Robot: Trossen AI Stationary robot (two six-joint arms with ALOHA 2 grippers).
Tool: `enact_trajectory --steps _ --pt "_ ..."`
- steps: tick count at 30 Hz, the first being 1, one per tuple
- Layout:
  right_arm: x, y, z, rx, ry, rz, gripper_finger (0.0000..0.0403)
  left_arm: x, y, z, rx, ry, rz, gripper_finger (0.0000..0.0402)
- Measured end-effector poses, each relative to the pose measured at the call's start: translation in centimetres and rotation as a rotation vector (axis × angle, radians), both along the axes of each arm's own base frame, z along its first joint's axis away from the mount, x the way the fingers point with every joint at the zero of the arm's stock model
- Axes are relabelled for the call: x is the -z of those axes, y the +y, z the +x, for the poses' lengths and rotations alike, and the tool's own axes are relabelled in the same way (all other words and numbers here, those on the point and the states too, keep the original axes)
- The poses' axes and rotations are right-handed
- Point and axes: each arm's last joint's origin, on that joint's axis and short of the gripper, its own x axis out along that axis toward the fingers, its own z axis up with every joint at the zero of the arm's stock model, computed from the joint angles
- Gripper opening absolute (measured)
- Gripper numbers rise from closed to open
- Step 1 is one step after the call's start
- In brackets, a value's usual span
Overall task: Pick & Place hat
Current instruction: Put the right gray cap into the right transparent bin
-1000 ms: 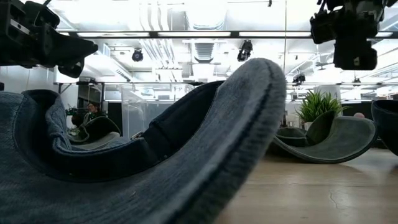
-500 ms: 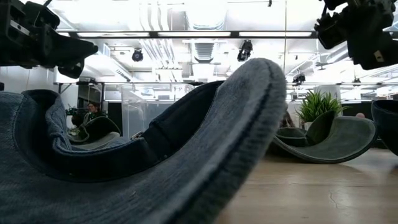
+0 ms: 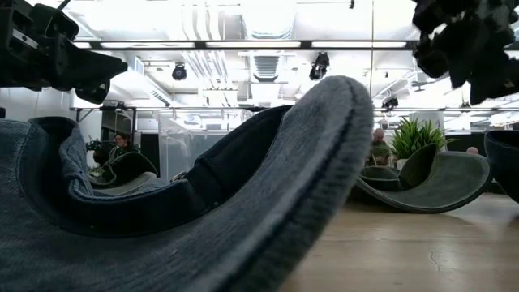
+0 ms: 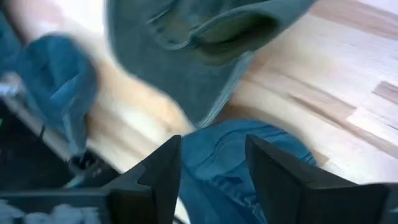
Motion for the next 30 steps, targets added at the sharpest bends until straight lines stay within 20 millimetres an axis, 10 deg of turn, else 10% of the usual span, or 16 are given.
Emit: enact_trajectory --steps 30 --pt "5.6 0.6 3.7 0.122 0.199 -0.059 0.0173 0.0 0.0 0.0 -0.002 0.001 0.03 0.0048"
